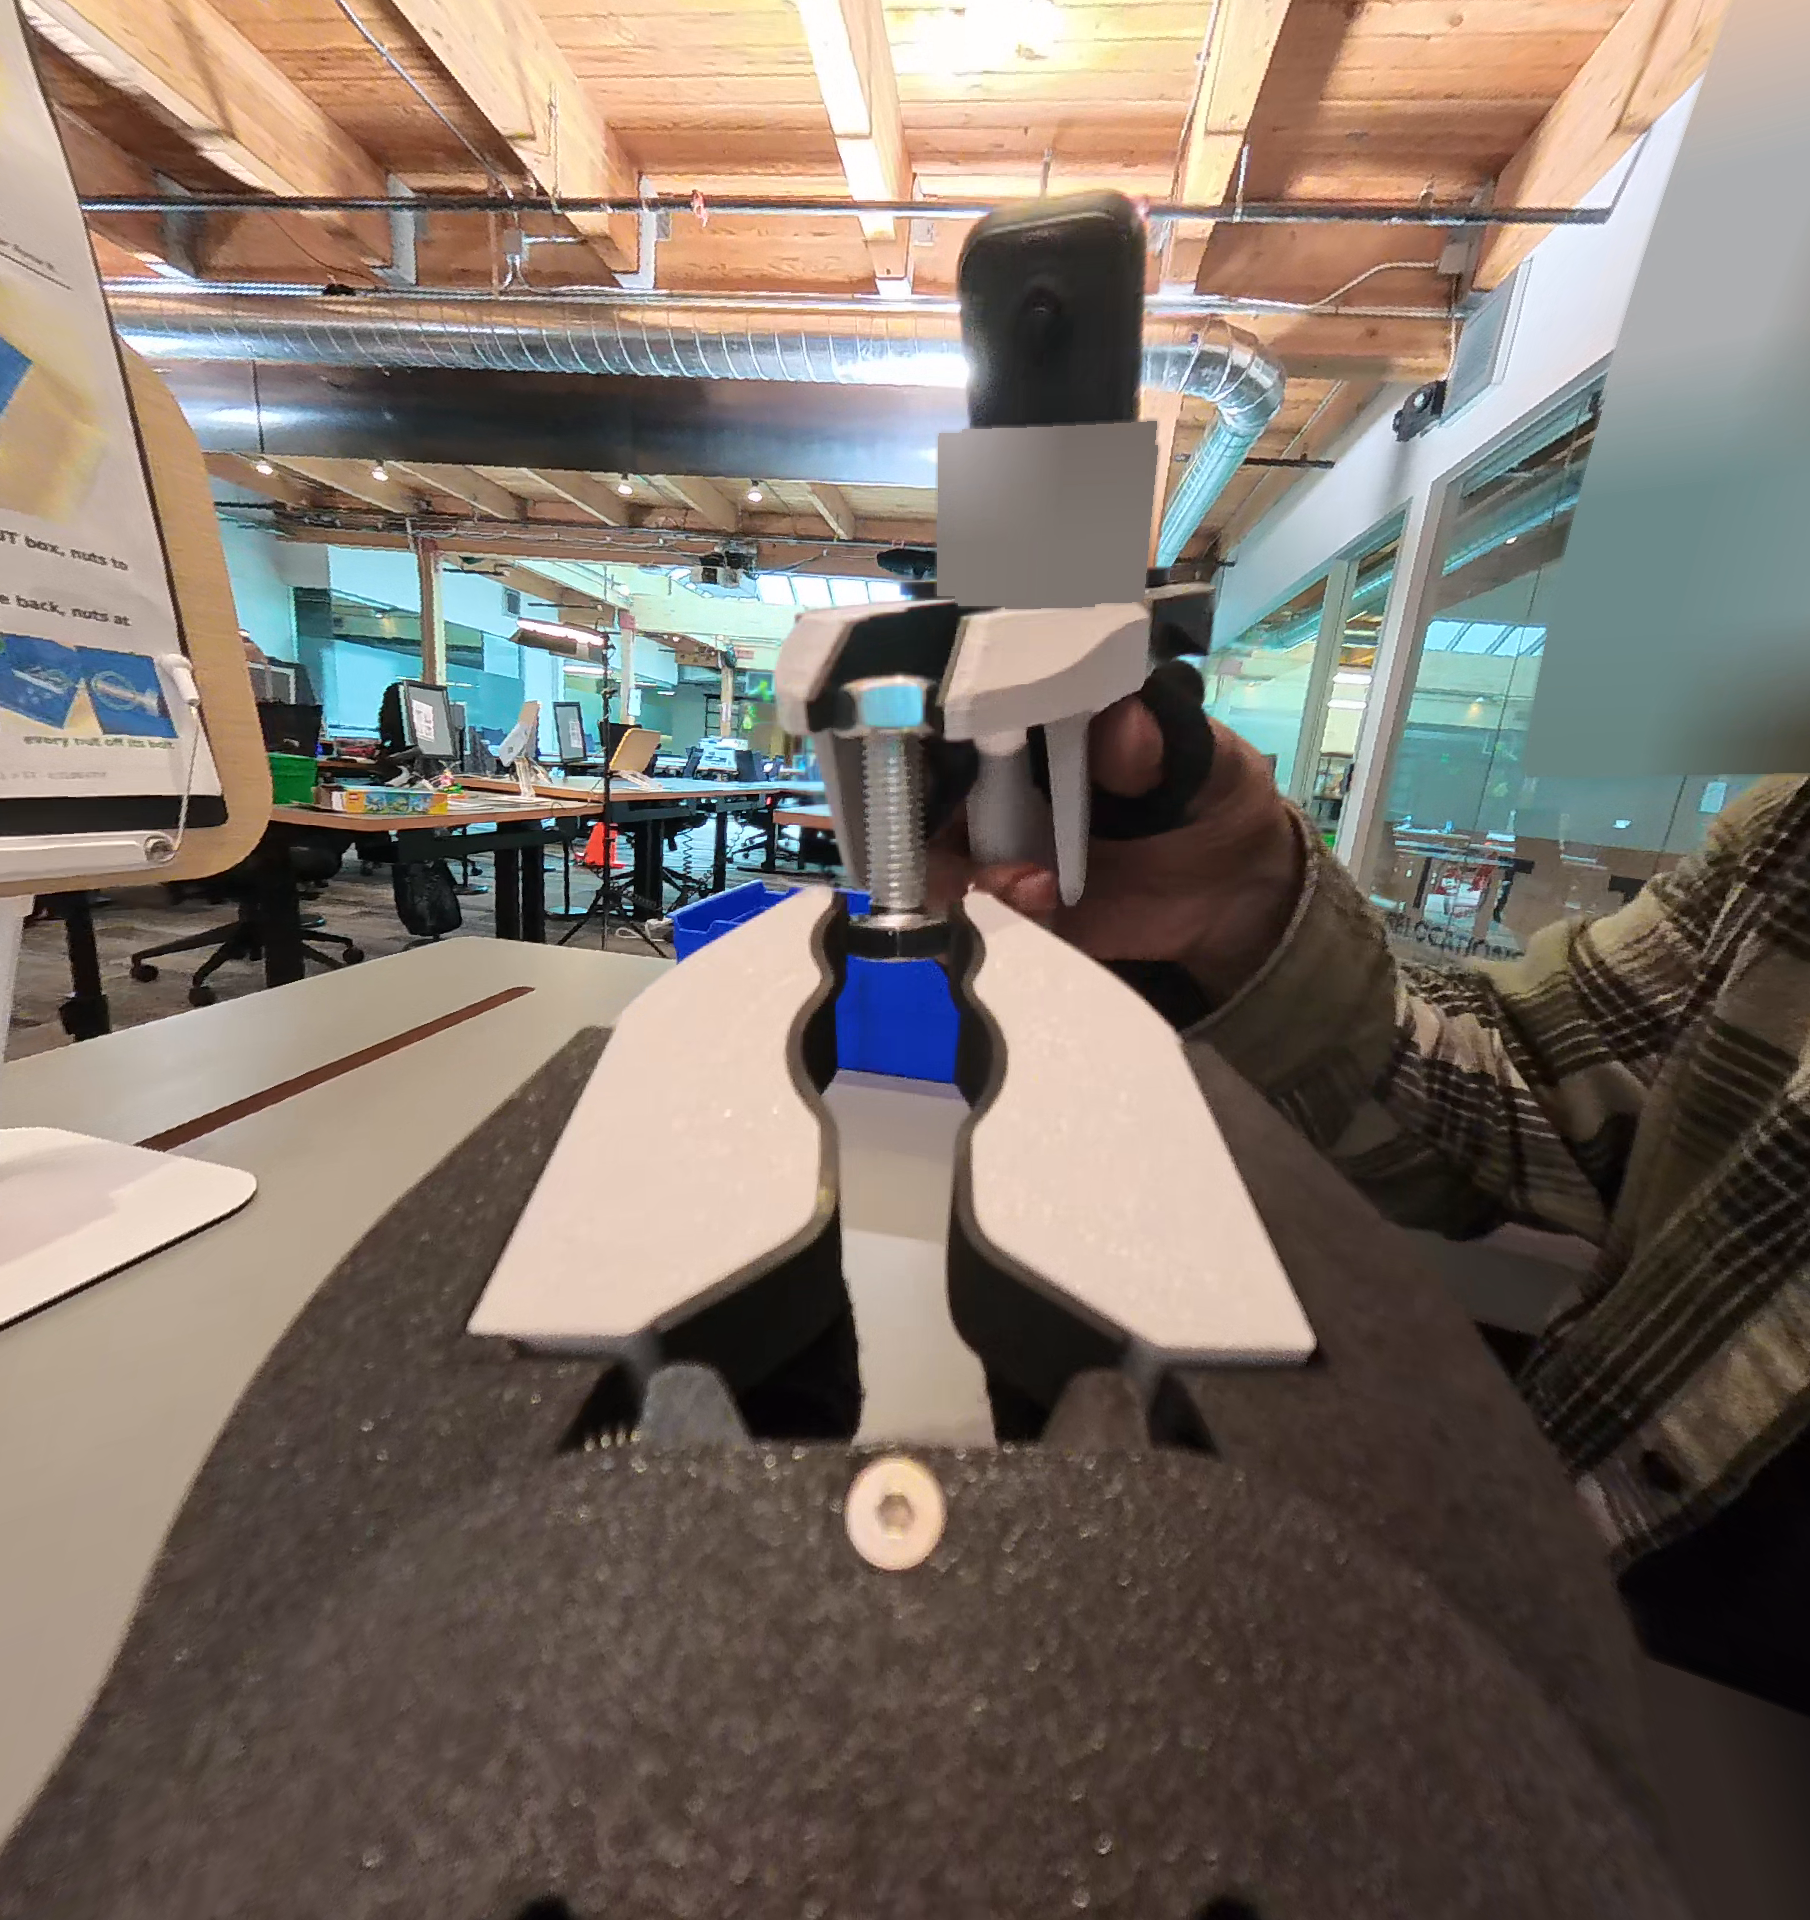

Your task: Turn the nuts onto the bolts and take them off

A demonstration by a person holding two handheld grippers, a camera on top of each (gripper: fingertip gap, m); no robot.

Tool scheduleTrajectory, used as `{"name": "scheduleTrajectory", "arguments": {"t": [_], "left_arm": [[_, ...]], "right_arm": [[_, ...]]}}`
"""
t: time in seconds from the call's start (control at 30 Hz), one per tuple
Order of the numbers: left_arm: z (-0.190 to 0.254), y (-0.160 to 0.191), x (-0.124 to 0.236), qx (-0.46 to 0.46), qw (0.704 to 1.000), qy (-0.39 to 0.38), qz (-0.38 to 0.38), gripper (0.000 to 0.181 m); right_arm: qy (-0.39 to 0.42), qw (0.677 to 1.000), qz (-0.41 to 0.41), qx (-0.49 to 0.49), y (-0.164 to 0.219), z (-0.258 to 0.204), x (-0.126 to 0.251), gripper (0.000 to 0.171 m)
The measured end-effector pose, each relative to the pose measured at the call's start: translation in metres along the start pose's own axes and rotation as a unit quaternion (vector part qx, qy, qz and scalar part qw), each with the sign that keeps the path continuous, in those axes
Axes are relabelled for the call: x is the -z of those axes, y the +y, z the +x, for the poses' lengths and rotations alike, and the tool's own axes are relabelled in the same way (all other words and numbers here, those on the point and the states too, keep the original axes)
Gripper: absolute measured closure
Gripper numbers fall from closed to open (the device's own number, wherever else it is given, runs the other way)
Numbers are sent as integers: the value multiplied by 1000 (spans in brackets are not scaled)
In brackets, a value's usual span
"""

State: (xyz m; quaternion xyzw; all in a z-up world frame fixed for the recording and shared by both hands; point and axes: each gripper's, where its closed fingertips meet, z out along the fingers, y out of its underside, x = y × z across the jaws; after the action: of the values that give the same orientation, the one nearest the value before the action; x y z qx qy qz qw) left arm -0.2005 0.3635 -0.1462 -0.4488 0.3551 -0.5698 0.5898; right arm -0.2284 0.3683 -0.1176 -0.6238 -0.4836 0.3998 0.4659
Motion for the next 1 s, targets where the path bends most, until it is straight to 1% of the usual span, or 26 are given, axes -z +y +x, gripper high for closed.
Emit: {"name": "scheduleTrajectory", "arguments": {"t": [0.07,0.13,0.27,0.43,0.6,0.73,0.87,0.97,1.0], "left_arm": [[2,-1,0,6,1000,10,3,164],[6,-2,-1,12,1000,24,5,163],[17,-2,-3,26,998,65,5,163],[36,4,-8,54,990,134,-8,163],[56,11,-11,86,975,203,-25,163],[70,15,-11,104,962,248,-35,164],[79,11,-8,132,948,287,-26,163],[75,6,-7,141,948,284,-12,163],[72,7,-7,136,952,274,-12,163]], "right_arm": [[-17,1000,-10,13,-1,-2,1,153],[-53,998,-16,36,-1,-7,2,153],[-133,984,-28,114,0,-18,9,153],[-257,948,-49,184,8,-36,23,153],[-374,900,-44,217,15,-54,36,153],[-450,870,-22,198,17,-67,45,153],[-508,848,43,146,11,-78,50,153],[-527,839,103,91,3,-78,52,153],[-520,842,125,74,-2,-76,53,153]]}}
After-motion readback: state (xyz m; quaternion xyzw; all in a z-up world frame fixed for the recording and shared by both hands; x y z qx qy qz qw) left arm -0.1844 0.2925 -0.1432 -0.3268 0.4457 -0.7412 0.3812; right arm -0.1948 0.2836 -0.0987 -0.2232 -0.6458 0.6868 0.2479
